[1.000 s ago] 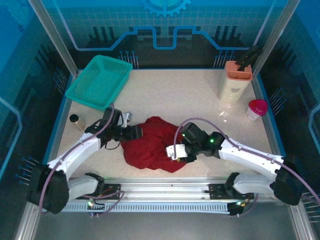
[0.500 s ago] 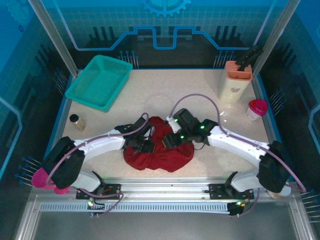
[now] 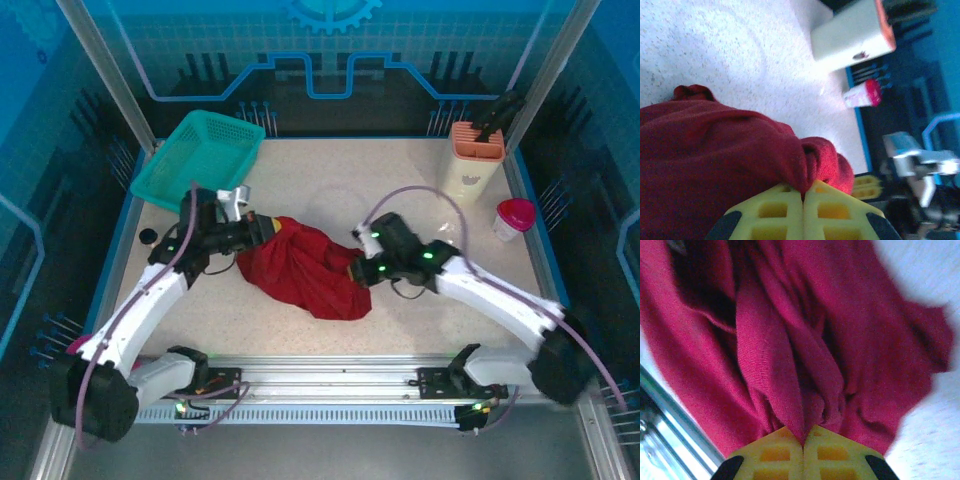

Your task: Fold the inside-out t-shirt

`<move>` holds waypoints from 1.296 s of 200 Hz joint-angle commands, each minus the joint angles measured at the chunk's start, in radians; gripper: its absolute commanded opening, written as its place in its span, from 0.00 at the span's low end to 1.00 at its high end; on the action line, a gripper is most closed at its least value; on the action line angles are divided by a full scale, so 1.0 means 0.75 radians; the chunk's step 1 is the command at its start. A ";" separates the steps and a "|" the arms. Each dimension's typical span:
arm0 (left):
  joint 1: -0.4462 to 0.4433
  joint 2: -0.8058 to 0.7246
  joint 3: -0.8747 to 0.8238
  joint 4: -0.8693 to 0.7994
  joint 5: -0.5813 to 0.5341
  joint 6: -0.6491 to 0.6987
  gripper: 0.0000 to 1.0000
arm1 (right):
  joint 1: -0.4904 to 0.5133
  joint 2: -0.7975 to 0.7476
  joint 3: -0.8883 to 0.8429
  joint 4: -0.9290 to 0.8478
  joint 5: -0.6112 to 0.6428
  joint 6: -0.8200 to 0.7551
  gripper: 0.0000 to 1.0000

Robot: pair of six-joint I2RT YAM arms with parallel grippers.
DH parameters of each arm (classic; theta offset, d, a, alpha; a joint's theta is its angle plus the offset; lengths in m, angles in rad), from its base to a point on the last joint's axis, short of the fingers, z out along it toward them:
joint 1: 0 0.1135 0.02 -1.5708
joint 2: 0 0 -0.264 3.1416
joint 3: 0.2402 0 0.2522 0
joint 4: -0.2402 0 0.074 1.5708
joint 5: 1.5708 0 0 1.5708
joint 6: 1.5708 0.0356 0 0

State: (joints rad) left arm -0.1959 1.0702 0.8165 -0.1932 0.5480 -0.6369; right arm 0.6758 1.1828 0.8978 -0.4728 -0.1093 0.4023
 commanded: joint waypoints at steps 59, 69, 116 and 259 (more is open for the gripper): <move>0.025 0.050 -0.310 -0.175 -0.241 0.129 0.49 | 0.221 0.166 -0.214 0.089 -0.081 -0.012 0.28; 0.002 -0.035 -0.280 -0.271 -0.268 0.168 0.49 | 0.203 0.155 -0.179 0.031 -0.078 -0.036 0.42; -0.443 -0.141 -0.040 -0.401 -0.388 0.203 0.54 | 0.060 0.187 0.041 -0.100 0.084 0.064 0.50; -0.675 0.520 0.201 -0.309 -0.791 0.247 0.10 | 0.146 0.181 -0.112 0.080 0.344 0.361 0.00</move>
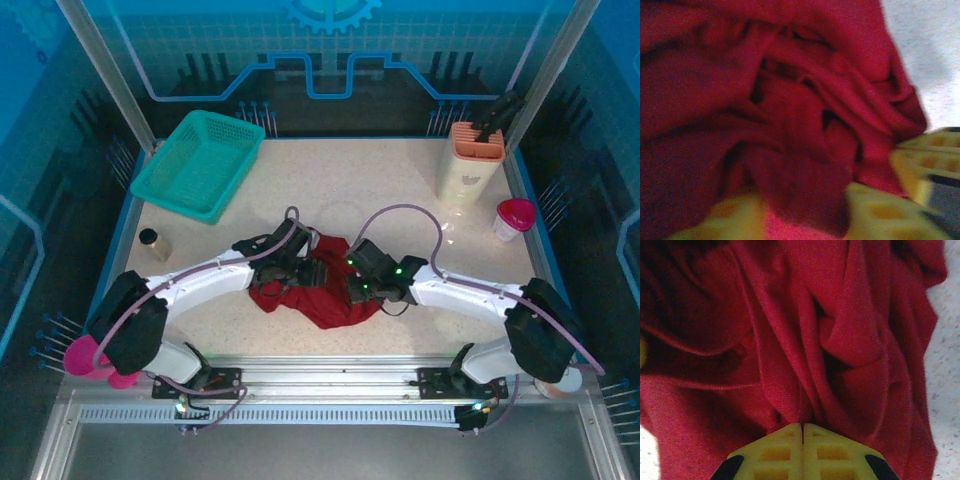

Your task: Fold the inside-out t-shirt

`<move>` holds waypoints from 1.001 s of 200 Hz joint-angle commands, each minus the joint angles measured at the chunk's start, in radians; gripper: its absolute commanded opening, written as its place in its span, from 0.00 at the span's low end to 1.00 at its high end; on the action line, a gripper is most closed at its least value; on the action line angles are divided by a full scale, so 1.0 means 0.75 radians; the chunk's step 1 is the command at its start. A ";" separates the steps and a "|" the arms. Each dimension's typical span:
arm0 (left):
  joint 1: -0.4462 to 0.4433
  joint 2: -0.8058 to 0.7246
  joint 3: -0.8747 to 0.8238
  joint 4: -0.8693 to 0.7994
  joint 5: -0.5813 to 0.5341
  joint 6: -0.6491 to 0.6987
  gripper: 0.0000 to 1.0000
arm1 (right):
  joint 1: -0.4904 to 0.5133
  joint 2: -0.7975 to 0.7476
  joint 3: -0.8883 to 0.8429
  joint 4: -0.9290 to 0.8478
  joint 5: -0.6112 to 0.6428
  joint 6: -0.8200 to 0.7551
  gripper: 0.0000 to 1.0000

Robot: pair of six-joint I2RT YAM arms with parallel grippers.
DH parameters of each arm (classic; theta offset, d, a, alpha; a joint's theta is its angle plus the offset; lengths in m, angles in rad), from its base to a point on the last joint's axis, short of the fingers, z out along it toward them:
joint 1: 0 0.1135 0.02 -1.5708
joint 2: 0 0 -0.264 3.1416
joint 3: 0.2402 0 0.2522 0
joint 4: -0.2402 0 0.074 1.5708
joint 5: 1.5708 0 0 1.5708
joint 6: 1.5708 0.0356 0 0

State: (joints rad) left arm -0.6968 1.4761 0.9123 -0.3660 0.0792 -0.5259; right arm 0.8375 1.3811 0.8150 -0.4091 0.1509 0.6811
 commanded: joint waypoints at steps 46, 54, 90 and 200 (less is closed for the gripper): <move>-0.005 -0.305 0.166 -0.180 0.063 0.186 0.00 | -0.317 -0.118 0.008 0.031 0.015 -0.176 0.00; -0.005 -0.354 0.144 -0.151 0.132 0.164 0.00 | -0.345 -0.104 0.009 0.058 0.006 -0.207 0.00; 0.025 -0.519 0.009 -0.137 0.208 0.037 0.00 | -0.393 -0.118 -0.029 0.091 -0.088 -0.251 0.30; 0.090 -0.823 -0.436 0.074 0.403 -0.302 0.00 | 0.057 0.007 0.247 -0.326 0.556 -0.264 0.63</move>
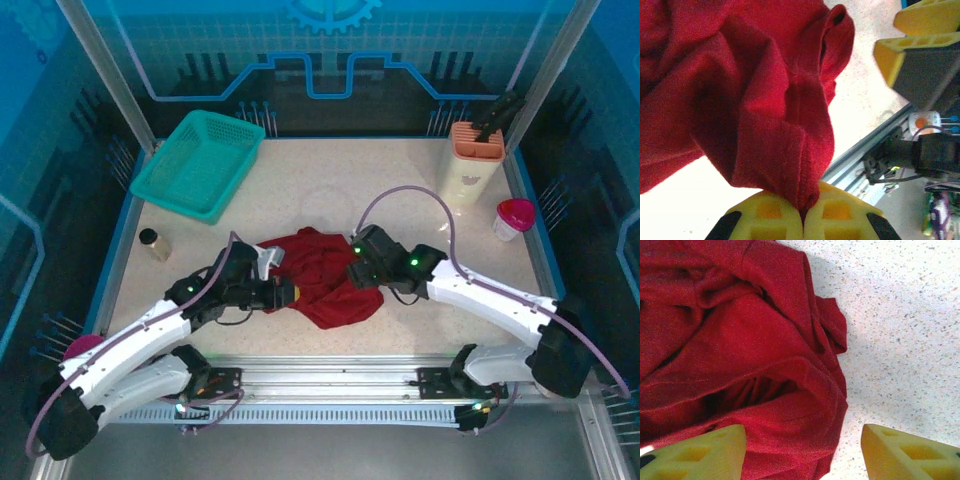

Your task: Fold the inside-out t-shirt

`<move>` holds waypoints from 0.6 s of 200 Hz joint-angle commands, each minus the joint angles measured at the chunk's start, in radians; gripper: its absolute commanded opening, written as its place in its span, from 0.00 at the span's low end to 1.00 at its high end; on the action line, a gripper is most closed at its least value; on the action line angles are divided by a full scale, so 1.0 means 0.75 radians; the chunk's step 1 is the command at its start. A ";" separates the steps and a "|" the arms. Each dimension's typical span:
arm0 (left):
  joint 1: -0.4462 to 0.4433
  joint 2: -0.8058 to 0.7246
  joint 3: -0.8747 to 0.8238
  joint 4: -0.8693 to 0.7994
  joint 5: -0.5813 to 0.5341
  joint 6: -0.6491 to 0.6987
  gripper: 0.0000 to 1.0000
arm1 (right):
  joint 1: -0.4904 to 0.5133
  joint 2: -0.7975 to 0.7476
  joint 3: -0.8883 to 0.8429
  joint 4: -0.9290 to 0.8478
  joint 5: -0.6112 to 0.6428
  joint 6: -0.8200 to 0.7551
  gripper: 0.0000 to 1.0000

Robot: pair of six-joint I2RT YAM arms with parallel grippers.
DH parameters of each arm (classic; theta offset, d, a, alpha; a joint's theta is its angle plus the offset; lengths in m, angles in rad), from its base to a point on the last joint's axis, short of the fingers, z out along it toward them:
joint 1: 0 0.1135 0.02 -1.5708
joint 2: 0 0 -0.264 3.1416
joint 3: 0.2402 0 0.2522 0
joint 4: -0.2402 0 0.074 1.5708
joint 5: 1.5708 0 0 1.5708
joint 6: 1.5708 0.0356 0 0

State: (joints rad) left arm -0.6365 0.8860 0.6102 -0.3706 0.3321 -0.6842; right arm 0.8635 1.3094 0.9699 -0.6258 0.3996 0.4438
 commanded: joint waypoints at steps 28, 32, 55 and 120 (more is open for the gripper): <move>0.016 -0.074 -0.109 0.207 0.107 -0.180 0.00 | 0.044 0.230 0.046 0.130 0.342 0.038 0.62; 0.017 -0.079 -0.113 0.210 0.111 -0.188 0.00 | 0.046 0.248 0.046 0.154 0.364 0.035 0.63; 0.018 -0.137 -0.144 0.214 0.122 -0.227 0.00 | 0.035 0.350 0.099 0.211 0.504 0.064 0.65; 0.056 -0.332 -0.246 0.189 0.075 -0.343 0.00 | 0.034 0.562 0.331 -0.125 0.756 0.478 0.59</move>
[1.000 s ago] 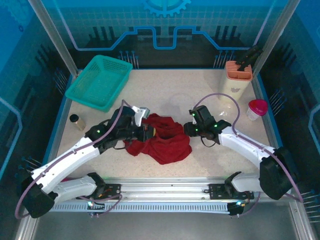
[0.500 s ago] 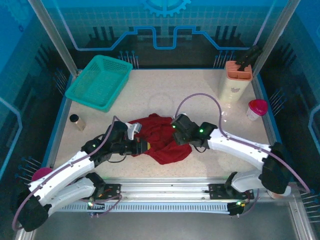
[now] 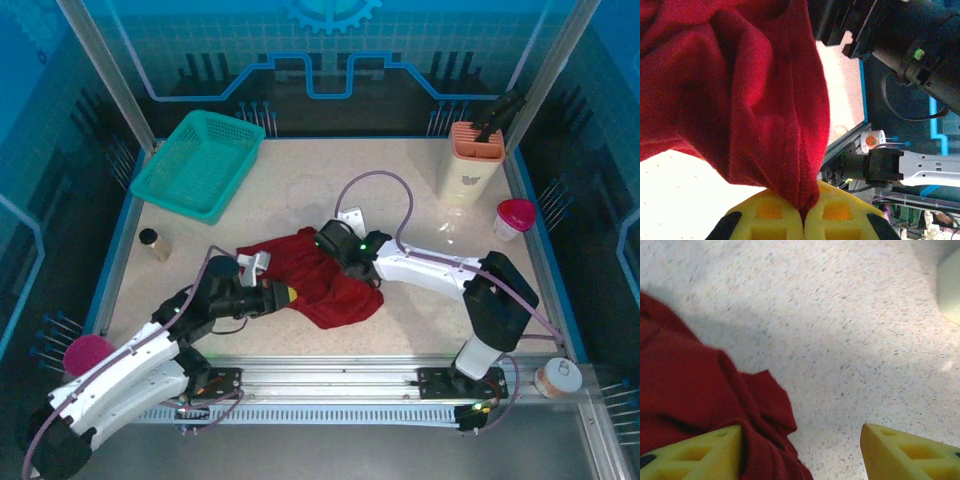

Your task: Fold the inside-out t-shirt

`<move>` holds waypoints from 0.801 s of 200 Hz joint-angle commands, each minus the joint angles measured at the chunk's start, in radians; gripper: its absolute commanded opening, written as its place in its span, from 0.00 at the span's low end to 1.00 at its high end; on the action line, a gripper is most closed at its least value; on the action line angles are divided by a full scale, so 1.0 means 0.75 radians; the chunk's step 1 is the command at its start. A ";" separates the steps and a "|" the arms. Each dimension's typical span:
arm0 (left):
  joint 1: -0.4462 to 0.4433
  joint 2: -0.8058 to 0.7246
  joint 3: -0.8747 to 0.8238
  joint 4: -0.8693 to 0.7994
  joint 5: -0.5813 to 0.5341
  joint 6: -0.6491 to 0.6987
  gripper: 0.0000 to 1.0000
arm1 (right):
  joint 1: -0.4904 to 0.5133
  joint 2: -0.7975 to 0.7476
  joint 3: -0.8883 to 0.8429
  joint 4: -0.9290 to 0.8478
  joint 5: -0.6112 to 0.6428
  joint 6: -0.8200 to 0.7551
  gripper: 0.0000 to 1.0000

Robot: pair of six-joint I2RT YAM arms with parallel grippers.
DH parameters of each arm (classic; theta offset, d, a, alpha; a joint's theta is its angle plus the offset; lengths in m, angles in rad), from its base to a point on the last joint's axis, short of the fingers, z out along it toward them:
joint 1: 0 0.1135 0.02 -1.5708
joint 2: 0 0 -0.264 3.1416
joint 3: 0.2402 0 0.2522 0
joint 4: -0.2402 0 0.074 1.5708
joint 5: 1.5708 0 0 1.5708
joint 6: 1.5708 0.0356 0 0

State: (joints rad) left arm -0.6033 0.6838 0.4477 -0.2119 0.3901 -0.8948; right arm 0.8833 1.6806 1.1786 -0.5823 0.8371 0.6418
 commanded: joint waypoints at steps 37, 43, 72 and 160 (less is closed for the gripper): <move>0.021 -0.083 -0.051 -0.094 -0.030 -0.051 0.00 | -0.007 0.003 0.054 -0.241 0.128 0.237 0.52; 0.021 -0.081 -0.051 -0.119 -0.048 -0.038 0.00 | -0.020 -0.009 0.055 -0.246 0.070 0.238 0.52; 0.021 -0.058 -0.079 -0.135 -0.072 -0.018 0.00 | -0.075 -0.056 0.014 -0.209 -0.326 0.292 0.53; 0.022 -0.051 -0.152 -0.083 -0.096 -0.059 0.00 | 0.136 -0.111 -0.072 -0.349 -0.315 0.555 0.63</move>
State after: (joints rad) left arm -0.5945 0.6472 0.3447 -0.2832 0.3359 -0.9195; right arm 0.9596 1.6276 1.1576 -0.8043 0.5934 0.9649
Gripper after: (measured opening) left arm 0.053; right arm 0.625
